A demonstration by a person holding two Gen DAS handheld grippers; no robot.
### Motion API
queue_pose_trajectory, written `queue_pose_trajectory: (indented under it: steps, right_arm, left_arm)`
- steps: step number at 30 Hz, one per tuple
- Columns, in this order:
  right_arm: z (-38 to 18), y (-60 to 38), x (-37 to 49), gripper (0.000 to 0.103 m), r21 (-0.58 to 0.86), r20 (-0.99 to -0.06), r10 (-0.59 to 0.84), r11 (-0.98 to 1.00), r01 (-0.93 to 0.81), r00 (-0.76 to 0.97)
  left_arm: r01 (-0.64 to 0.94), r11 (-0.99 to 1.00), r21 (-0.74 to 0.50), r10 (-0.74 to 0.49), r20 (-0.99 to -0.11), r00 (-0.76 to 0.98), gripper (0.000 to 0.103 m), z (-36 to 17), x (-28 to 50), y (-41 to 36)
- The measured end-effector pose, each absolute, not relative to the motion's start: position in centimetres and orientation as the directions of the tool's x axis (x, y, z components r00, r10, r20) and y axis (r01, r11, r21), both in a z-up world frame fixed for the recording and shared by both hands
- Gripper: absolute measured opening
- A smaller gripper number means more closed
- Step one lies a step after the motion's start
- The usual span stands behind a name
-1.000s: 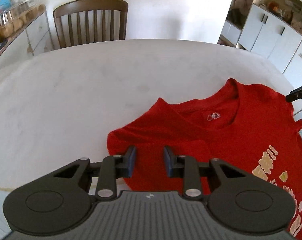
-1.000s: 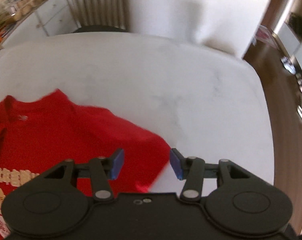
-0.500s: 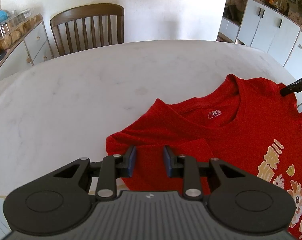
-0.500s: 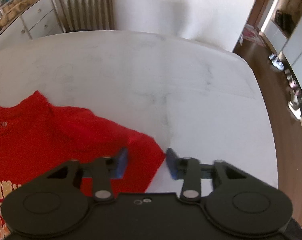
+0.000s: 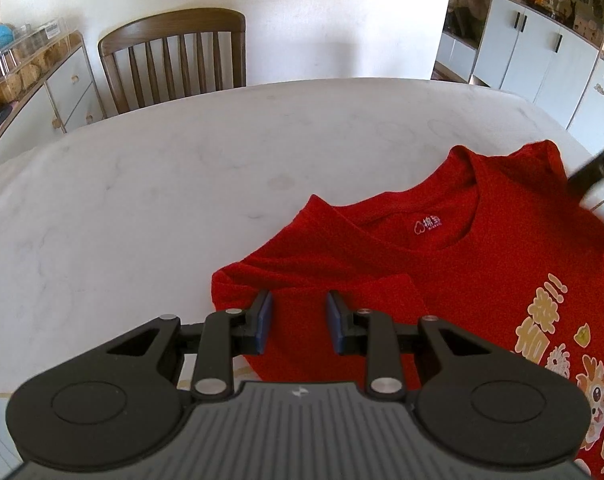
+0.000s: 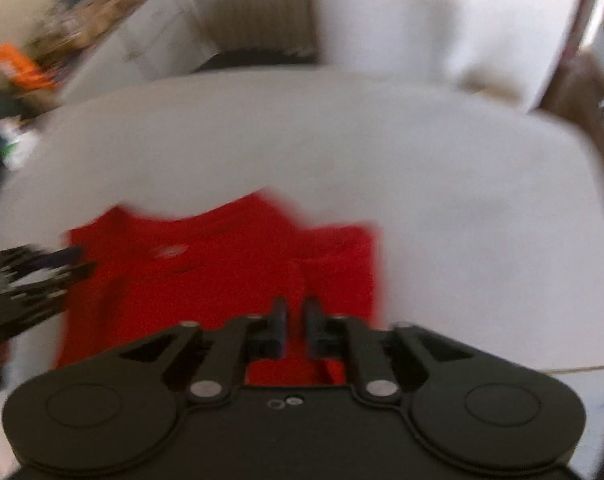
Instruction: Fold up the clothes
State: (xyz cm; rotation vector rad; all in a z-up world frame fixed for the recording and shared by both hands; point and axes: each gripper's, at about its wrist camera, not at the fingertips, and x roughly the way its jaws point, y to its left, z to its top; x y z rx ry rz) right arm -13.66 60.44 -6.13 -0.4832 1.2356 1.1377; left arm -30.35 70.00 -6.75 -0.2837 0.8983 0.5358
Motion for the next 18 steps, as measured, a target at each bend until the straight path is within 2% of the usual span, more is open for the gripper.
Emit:
queue_pose_trajectory:
  steps: [2, 5, 9, 13, 18]
  right_arm:
    - [-6.2, 60.6, -14.5, 0.103, 0.314, -0.894, 0.419, 0.338, -0.887, -0.157]
    - [-5.5, 60.0, -13.5, 0.103, 0.265, -0.891, 0.443, 0.322, -0.909, -0.103]
    - [-6.8, 58.3, -12.2, 0.103, 0.158, -0.918, 0.397, 0.338, -0.928, -0.011]
    - [-8.1, 57.3, -13.0, 0.103, 0.132, -0.916, 0.401, 0.319, -0.939, 0.008]
    - [-9.7, 56.0, -14.1, 0.103, 0.099, -0.913, 0.406, 0.294, -0.951, 0.031]
  left_arm:
    - [-0.55, 0.835, -0.013, 0.32, -0.801, 0.505, 0.027, -6.7, -30.4, 70.0]
    - [-0.549, 0.836, -0.014, 0.319, -0.801, 0.507, 0.027, -6.7, -30.5, 70.0]
    - [-0.546, 0.837, -0.012, 0.319, -0.8, 0.507, 0.027, -6.7, -30.5, 70.0]
    - [-0.532, 0.847, -0.005, 0.318, -0.797, 0.514, 0.028, -5.9, -29.8, 69.4]
    - [-0.353, 0.932, -0.084, 0.179, -0.741, 0.647, 0.028, -2.5, -25.9, 66.3]
